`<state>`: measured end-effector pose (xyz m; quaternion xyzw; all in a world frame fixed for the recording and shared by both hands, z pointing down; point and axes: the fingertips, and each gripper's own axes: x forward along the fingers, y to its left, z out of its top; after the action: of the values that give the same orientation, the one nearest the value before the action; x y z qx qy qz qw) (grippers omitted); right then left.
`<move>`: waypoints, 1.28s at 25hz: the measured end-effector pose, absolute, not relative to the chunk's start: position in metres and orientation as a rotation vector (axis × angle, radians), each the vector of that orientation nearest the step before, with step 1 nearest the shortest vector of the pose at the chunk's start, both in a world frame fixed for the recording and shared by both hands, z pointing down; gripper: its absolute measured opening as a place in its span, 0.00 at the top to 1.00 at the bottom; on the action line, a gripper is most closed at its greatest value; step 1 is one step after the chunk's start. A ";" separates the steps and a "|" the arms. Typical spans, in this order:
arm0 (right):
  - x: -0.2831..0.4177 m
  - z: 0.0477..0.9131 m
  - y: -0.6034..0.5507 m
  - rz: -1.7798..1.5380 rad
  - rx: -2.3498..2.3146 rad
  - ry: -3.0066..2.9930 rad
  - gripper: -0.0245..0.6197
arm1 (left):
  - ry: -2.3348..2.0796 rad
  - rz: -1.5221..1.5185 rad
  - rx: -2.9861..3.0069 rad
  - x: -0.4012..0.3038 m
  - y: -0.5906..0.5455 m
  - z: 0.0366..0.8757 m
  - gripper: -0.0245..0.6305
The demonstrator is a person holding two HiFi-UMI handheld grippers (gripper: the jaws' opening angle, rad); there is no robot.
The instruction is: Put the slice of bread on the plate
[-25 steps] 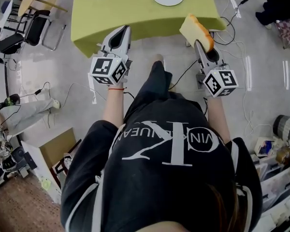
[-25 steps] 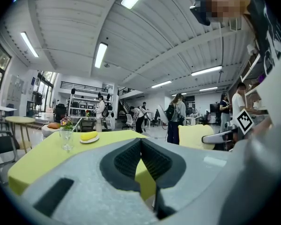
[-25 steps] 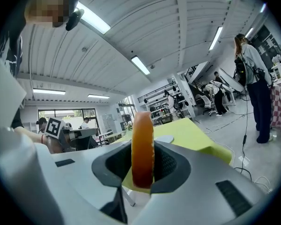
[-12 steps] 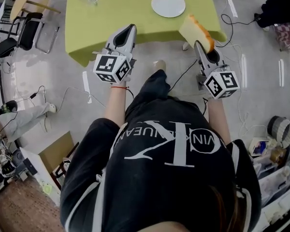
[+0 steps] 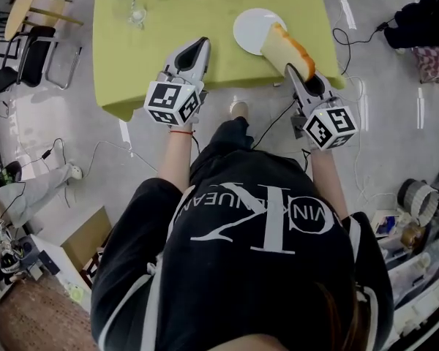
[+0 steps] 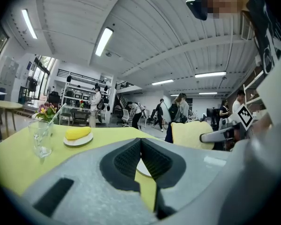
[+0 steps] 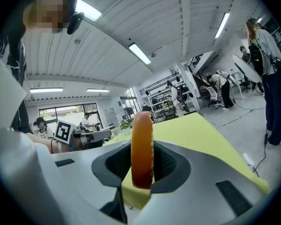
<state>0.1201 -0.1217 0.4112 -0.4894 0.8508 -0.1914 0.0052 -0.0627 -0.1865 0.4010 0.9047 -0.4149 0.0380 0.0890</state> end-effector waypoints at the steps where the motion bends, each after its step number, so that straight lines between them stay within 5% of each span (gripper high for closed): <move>1: 0.117 0.413 -0.130 -0.612 -1.530 2.666 0.81 | -1.225 0.111 2.695 -0.062 -0.195 0.402 0.95; 32: 0.077 0.473 -0.239 -1.605 -1.200 2.333 0.80 | -1.349 0.077 2.525 -0.081 -0.272 0.418 0.95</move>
<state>0.0766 -0.2389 0.4732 -0.3899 0.7581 -0.5217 0.0330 -0.0814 -0.2716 0.4183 0.8733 -0.4664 0.0265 0.1383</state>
